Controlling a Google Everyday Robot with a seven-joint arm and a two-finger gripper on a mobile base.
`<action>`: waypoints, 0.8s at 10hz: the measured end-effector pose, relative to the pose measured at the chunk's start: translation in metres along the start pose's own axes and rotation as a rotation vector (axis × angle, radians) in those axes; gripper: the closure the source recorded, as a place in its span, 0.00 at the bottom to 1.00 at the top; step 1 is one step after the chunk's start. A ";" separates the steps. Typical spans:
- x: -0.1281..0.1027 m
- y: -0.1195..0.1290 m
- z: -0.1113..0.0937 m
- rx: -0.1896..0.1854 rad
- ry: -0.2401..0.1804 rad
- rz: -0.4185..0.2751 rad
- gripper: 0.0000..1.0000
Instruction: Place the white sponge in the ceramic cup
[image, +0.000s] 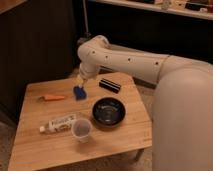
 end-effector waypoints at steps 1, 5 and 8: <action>-0.003 0.002 0.014 -0.005 0.001 -0.008 0.39; -0.026 0.012 0.068 -0.013 0.015 -0.053 0.39; -0.031 0.009 0.104 -0.003 0.054 -0.062 0.39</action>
